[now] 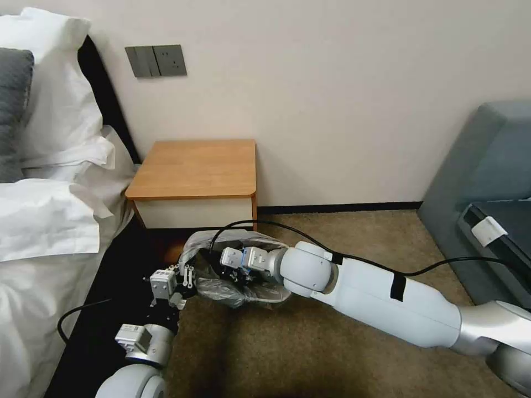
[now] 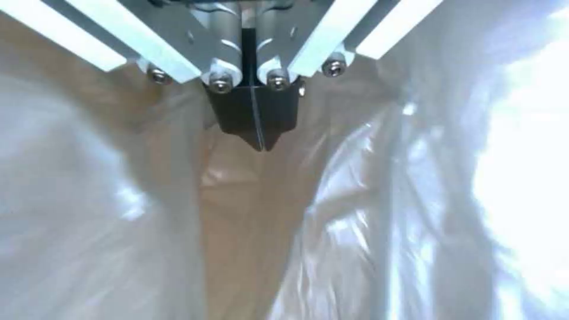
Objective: Pick up the garbage bag from the table and place it over the trash can.
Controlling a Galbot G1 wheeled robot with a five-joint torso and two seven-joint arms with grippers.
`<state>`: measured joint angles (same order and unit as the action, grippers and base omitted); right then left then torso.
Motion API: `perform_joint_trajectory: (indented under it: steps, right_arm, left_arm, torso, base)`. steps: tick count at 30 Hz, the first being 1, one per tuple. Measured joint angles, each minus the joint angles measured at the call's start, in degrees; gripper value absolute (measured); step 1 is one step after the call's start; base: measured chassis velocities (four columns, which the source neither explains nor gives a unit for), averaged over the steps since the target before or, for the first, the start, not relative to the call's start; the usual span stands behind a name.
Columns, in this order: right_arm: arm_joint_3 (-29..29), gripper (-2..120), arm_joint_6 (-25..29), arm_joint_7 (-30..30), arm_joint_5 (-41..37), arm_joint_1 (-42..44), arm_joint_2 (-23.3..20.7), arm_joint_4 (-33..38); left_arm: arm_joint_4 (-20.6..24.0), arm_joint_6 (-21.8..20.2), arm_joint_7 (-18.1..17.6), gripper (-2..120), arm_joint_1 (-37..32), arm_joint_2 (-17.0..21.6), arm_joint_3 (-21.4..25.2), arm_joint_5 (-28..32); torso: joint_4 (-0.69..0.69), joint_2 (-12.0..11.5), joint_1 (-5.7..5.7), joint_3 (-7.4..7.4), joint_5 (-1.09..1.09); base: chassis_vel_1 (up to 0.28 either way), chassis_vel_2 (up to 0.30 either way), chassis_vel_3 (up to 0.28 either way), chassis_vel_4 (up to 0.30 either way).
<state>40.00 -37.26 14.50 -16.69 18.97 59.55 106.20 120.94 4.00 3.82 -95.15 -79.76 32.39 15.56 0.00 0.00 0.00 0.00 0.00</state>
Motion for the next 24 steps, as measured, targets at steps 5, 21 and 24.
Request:
perform_joint_trajectory:
  steps: [5, 21, 24]
  right_arm:
    - [-1.8, 0, -0.4, -0.6, -1.9, 0.6, -1.9, 3.7]
    - [-25.9, 38, 13.0, -23.3, -10.3, 30.2, -14.1, 19.5]
    - [-31.9, 48, 16.4, -27.0, -7.0, 38.0, -12.1, 20.0]
  left_arm:
    - [-2.0, -1.4, -1.3, 8, 1.1, -0.1, 0.0, 3.7]
    - [-0.2, -10.5, -8.2, 8, -1.0, 1.6, -1.7, 15.4]
    - [-0.2, -11.1, -9.7, 8, -2.0, 1.8, -2.6, 15.0]
  torso:
    - [0.01, 0.0, 0.00, 0.00, 0.00]
    - [-0.01, 0.0, 0.00, -0.01, 0.00]
    - [-0.01, 0.0, 0.00, -0.01, 0.01]
  base:
    - [0.000, 0.000, 0.000, 0.000]
    - [0.000, 0.000, 0.000, 0.000]
    - [0.000, 0.000, 0.000, 0.000]
